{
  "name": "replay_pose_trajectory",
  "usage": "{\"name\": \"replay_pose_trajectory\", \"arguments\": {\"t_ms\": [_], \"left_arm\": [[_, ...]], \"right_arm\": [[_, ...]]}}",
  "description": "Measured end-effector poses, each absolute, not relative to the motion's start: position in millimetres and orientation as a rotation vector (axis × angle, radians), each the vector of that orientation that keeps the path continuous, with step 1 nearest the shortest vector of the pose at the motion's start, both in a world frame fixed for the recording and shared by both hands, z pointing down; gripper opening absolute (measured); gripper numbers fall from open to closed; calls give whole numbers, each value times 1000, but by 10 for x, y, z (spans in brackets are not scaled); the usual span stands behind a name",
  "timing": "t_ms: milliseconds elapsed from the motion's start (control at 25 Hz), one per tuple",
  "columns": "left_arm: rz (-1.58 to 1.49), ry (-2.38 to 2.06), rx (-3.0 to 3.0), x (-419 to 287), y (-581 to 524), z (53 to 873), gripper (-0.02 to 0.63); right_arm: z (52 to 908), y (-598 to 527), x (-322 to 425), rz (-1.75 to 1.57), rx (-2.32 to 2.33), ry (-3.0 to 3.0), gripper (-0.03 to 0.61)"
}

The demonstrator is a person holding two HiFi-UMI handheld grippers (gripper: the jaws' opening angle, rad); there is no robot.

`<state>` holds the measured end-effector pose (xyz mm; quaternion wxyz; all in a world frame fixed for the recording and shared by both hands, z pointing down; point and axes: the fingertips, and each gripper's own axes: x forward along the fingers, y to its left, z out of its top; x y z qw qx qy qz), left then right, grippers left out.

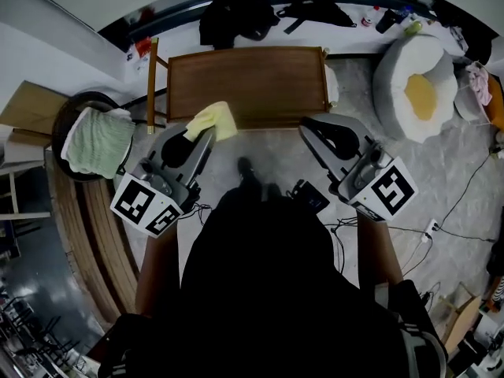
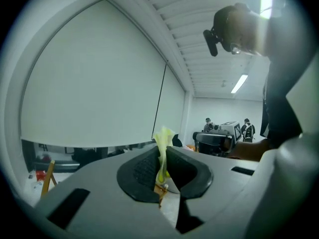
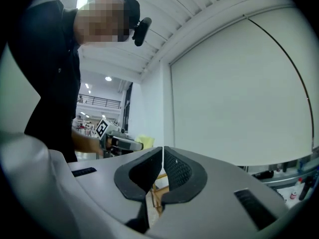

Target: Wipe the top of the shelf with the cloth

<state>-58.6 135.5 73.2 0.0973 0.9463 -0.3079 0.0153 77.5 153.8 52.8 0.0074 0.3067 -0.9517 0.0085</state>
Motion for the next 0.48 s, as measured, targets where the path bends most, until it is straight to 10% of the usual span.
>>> {"name": "replay_pose_trajectory", "arguments": {"t_ms": [480], "left_arm": [[125, -716, 2824, -614, 2268, 1002, 37]], "right_arm": [[852, 2426, 434, 135, 956, -2997, 26]]}}
